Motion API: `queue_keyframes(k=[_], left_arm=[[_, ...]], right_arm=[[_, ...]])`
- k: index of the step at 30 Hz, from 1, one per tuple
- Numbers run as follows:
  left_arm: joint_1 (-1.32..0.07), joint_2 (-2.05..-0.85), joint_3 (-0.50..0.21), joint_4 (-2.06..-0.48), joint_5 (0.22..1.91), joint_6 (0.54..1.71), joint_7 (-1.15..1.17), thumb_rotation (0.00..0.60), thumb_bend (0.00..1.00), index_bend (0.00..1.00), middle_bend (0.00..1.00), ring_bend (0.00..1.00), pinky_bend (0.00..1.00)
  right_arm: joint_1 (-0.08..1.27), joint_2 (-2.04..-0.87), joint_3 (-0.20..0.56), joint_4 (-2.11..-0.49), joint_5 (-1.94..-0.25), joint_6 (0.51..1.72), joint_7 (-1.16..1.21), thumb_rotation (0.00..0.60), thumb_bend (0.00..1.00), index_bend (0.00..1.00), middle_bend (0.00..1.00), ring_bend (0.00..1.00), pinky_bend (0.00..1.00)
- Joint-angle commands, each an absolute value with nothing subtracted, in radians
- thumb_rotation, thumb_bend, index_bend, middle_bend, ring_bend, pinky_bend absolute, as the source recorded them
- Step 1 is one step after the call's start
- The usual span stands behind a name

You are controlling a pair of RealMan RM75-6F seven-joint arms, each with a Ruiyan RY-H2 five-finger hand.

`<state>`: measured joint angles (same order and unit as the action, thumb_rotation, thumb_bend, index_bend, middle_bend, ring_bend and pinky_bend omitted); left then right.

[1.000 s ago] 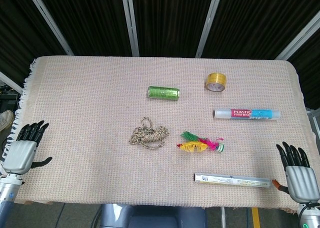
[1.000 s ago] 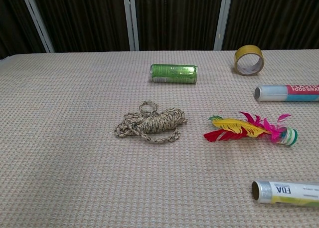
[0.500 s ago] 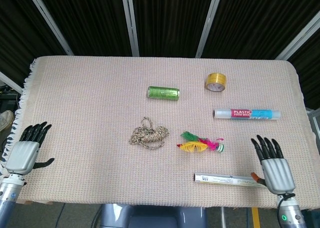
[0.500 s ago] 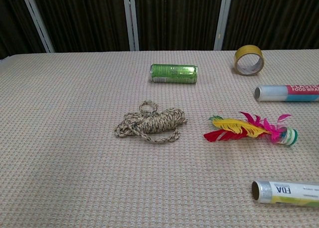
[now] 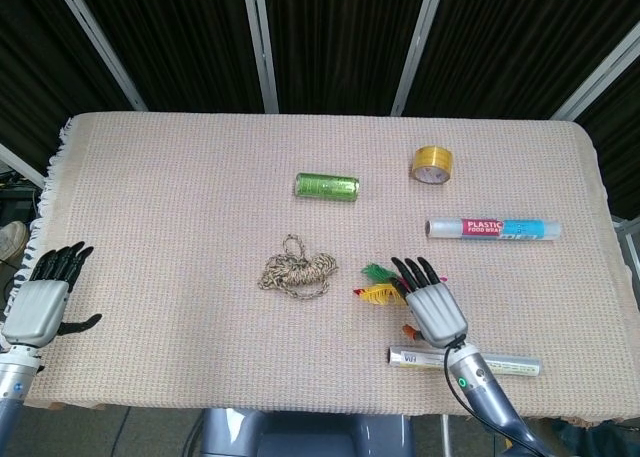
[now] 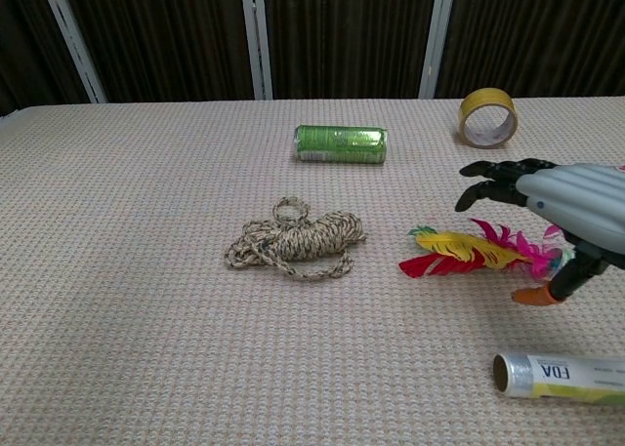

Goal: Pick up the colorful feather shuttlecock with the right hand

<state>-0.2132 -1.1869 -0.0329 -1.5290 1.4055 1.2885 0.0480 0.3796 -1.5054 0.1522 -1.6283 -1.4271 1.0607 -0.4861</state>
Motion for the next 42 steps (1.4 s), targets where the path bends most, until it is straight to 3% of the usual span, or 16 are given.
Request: queue_keyframes(k=[1, 13, 20, 24, 28, 32, 42], left_arm=[[-0.211, -1.19, -0.035, -1.527, 1.398, 1.291, 0.055, 0.6, 0.15, 0.0, 0.0, 0.0, 0.0], [-0.213, -1.209, -0.049, -1.52, 1.357, 1.283, 0.113, 0.6, 0.15, 0.0, 0.0, 0.0, 0.0], [-0.212, -1.214, -0.056, -1.52, 1.342, 1.287, 0.126, 0.6, 0.15, 0.0, 0.0, 0.0, 0.0], [-0.211, -1.212, -0.06, -1.517, 1.336, 1.287, 0.121, 0.6, 0.15, 0.0, 0.0, 0.0, 0.0], [-0.213, -1.209, -0.059, -1.515, 1.337, 1.281, 0.112, 0.6, 0.15, 0.0, 0.0, 0.0, 0.0], [-0.212, -1.207, -0.057, -1.515, 1.343, 1.281, 0.103, 0.6, 0.15, 0.0, 0.0, 0.0, 0.0], [-0.204, -1.198, -0.044, -1.53, 1.381, 1.306, 0.094, 0.6, 0.15, 0.0, 0.0, 0.0, 0.0]], right_arm=[[0.421, -1.53, 0.176, -1.596, -1.4, 1.022, -0.498, 0.6, 0.13, 0.21, 0.0, 0.0, 0.0], [0.525, -1.549, 0.224, -1.493, -1.307, 0.919, -0.449, 0.6, 0.18, 0.25, 0.0, 0.0, 0.0], [0.578, -1.607, 0.216, -1.39, -1.292, 0.868, -0.375, 0.6, 0.24, 0.37, 0.0, 0.0, 0.0], [0.591, -1.629, 0.196, -1.353, -1.301, 0.864, -0.359, 0.6, 0.27, 0.49, 0.0, 0.0, 0.0], [0.592, -1.637, 0.187, -1.341, -1.31, 0.886, -0.35, 0.6, 0.29, 0.64, 0.06, 0.0, 0.0], [0.578, -1.614, 0.18, -1.371, -1.326, 0.939, -0.357, 0.6, 0.31, 0.71, 0.11, 0.0, 0.0], [0.498, -1.445, 0.153, -1.556, -1.372, 1.098, -0.412, 0.6, 0.31, 0.7, 0.13, 0.0, 0.0]])
